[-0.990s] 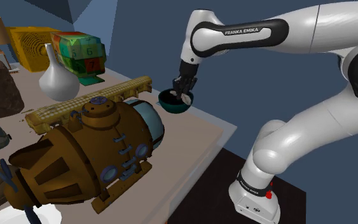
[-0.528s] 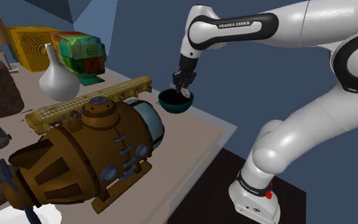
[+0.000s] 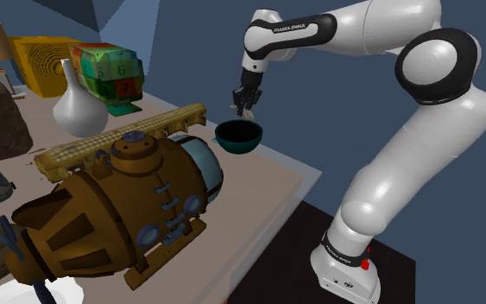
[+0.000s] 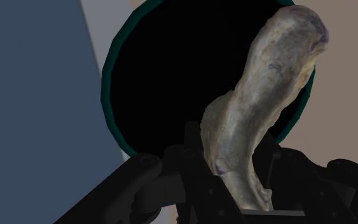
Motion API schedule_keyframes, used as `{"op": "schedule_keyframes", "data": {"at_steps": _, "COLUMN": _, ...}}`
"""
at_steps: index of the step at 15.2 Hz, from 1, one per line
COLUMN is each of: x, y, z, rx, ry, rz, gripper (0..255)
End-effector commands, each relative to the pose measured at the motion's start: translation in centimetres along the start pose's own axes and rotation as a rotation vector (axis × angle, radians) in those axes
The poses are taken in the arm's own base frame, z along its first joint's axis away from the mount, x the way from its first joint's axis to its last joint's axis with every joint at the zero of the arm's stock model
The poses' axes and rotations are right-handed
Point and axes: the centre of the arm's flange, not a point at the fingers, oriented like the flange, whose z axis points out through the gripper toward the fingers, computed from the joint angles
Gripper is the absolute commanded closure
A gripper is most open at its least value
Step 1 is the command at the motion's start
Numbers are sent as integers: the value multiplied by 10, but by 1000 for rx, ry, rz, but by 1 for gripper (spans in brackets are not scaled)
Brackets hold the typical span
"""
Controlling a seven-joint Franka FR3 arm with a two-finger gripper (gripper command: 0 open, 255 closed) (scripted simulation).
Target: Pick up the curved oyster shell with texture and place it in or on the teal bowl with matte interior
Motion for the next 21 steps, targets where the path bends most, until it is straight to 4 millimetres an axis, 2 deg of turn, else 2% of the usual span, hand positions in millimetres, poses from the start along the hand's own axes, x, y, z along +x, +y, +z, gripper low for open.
{"op": "schedule_keyframes", "data": {"at_steps": 1, "x": 10, "y": 9, "z": 7, "rx": -1, "ry": 0, "rz": -1, "gripper": 255}}
{"op": "schedule_keyframes", "data": {"at_steps": 11, "x": 5, "y": 14, "z": 63, "rx": -1, "ry": 0, "rz": -1, "gripper": 255}}
{"op": "schedule_keyframes", "data": {"at_steps": 19, "x": 5, "y": 14, "z": 63, "rx": -1, "ry": 0, "rz": -1, "gripper": 255}}
{"op": "schedule_keyframes", "data": {"at_steps": 20, "x": 5, "y": 14, "z": 63, "rx": -1, "ry": 0, "rz": -1, "gripper": 0}}
{"op": "schedule_keyframes", "data": {"at_steps": 21, "x": 5, "y": 14, "z": 63, "rx": -1, "ry": 0, "rz": -1, "gripper": 0}}
